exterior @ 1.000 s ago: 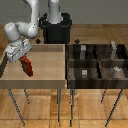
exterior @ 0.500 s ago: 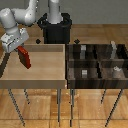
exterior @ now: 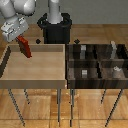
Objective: Place the box of cereal into the appropriate compartment.
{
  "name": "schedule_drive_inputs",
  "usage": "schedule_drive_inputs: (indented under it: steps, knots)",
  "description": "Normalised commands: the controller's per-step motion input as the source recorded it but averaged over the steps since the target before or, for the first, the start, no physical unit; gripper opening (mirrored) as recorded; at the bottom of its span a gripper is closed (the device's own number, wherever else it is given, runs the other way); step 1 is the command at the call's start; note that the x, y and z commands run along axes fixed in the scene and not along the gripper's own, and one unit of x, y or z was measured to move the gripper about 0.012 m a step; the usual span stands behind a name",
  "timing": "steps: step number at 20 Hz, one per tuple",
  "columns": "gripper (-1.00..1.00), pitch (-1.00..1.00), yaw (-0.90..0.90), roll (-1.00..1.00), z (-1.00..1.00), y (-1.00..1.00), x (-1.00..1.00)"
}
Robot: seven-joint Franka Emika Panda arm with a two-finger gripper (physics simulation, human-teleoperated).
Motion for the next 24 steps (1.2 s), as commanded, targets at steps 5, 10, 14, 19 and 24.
schedule_drive_inputs:
  steps: [5, 10, 14, 19, 24]
  knots:
    - [-1.0, 0.0, 0.0, 0.0, 0.0, 0.0, -1.0]
    - [-1.0, 0.0, 0.0, 0.0, 0.0, 0.2, -0.8]
    - [-1.0, 0.0, 0.0, 0.0, 0.0, 1.0, 0.0]
    - [-1.0, 0.0, 0.0, 0.0, 0.0, 1.0, 0.0]
    - [-1.0, 0.0, 0.0, 0.0, 0.0, 1.0, 0.0]
